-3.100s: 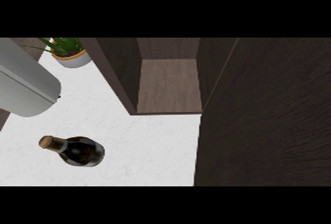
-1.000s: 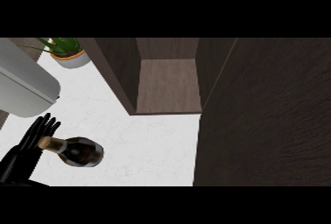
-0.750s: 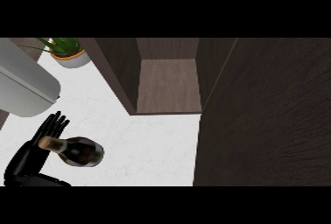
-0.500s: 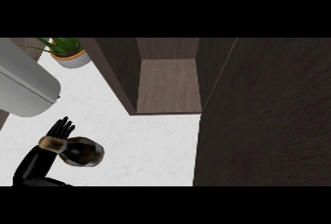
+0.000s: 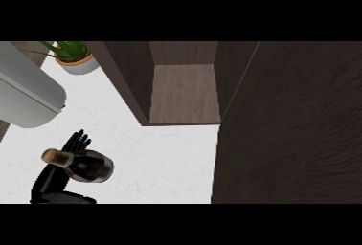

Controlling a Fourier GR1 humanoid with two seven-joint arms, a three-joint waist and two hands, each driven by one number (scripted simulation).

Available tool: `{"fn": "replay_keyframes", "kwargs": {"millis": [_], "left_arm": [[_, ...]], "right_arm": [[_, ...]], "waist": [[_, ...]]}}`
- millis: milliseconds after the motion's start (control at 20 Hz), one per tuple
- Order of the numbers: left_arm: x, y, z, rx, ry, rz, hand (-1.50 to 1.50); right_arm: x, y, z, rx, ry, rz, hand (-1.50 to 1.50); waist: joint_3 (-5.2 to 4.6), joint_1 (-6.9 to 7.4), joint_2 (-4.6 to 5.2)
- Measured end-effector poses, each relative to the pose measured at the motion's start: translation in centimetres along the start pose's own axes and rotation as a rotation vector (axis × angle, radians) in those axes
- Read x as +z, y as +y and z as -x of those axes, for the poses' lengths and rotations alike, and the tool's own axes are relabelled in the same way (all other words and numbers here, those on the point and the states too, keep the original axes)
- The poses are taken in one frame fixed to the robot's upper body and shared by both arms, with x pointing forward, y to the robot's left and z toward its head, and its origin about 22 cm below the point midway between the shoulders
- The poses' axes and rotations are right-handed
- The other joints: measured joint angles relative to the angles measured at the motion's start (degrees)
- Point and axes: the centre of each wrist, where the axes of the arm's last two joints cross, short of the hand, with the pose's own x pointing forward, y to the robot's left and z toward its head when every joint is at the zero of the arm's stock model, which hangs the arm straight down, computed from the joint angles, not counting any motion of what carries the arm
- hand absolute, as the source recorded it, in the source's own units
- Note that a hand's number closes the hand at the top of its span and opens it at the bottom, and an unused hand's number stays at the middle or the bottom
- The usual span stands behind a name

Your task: Pick up the wine, place it into the cabinet and close the cabinet

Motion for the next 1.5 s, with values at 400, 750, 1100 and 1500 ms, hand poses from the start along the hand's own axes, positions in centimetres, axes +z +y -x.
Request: {"fn": "replay_keyframes", "kwargs": {"millis": [400,750,1100,1500], "left_arm": [[-0.4,-1.0,1.7,0.135,0.006,-0.051,-1.50],[-1.8,-1.3,1.9,0.219,0.013,-0.036,-1.50],[-2.3,-2.0,1.9,0.230,-0.006,-0.013,1.50],[-2.9,-3.7,2.1,0.199,-0.047,0.005,1.50]], "right_arm": [[0.2,0.2,0.2,-0.006,-0.001,-0.002,-1.50],[0.2,0.2,0.2,-0.005,0.003,-0.006,-1.50],[0.2,-0.1,0.1,0.008,0.006,0.007,-1.50],[0.3,-0.2,0.2,0.010,0.008,0.015,-1.50]], "waist": [[-0.01,-0.24,-0.09],[0.01,-0.09,-0.07],[0.04,0.17,-0.11],[0.06,0.36,-0.12]]}}
